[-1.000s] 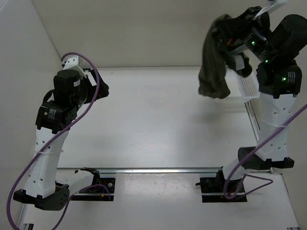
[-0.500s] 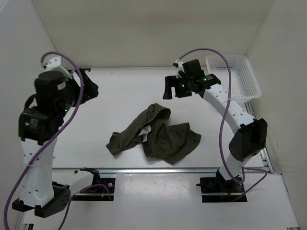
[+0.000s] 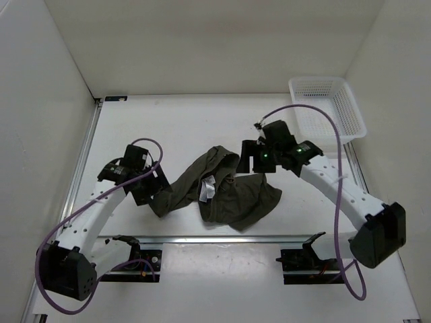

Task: Fold and stack the shorts
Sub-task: Move the shorts to the center of the board

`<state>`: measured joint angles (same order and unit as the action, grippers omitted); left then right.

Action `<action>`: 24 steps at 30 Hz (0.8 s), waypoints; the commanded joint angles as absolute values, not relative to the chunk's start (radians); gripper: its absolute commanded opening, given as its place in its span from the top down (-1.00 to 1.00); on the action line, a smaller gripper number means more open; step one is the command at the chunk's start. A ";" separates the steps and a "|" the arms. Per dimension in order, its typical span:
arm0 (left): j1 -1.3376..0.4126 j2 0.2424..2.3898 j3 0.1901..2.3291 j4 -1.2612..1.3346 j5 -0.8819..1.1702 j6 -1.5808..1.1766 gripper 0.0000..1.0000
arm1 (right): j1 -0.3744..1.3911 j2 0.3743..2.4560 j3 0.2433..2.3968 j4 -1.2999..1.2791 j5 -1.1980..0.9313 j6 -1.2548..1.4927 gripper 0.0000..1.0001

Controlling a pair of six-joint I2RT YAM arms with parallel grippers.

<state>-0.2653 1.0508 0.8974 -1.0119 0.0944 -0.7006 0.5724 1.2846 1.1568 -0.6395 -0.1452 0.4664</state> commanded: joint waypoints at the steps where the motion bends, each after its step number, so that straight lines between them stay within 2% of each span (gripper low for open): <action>1: -0.291 1.066 0.806 -0.891 0.164 -0.845 -0.81 | 0.633 1.348 1.137 -0.603 -0.150 0.546 -0.58; 2: -0.291 1.066 0.789 -0.872 0.154 -0.856 -0.91 | 0.647 1.370 1.137 -0.603 -0.150 0.546 -0.58; 5: -0.291 1.098 0.738 -0.839 0.132 -0.880 -0.94 | 0.733 1.397 1.169 -0.603 -0.121 0.569 -0.58; 9: -0.291 1.167 0.716 -0.819 0.109 -0.900 -0.87 | 0.892 1.477 1.190 -0.621 -0.017 0.615 -0.63; 13: -0.291 1.212 0.697 -0.805 0.063 -0.925 -0.78 | 0.868 1.543 1.241 -0.630 0.020 0.624 -0.57; 14: -0.282 1.235 0.696 -0.805 0.020 -0.951 -0.67 | 0.848 1.561 1.241 -0.630 0.020 0.624 -0.51; 17: -0.259 1.269 0.696 -0.796 0.011 -0.951 -0.38 | 0.726 1.588 1.252 -0.615 -0.056 0.615 -0.51; 18: -0.259 1.281 0.696 -0.796 0.011 -0.951 -0.25 | 0.665 1.588 1.252 -0.615 -0.069 0.606 -0.58; 19: -0.259 1.281 0.712 -0.796 0.011 -0.951 0.07 | 0.637 1.601 1.252 -0.606 -0.069 0.597 -0.69; 21: -0.259 1.281 0.742 -0.796 0.011 -0.924 0.45 | 0.559 1.634 1.279 -0.606 -0.092 0.571 -0.91; 22: -0.259 1.281 0.753 -0.796 0.011 -0.923 0.74 | 0.537 1.650 1.317 -0.606 -0.103 0.562 -0.97; 24: -0.249 1.281 0.787 -0.796 0.020 -0.902 0.79 | 0.487 1.722 1.403 -0.606 -0.150 0.529 -1.00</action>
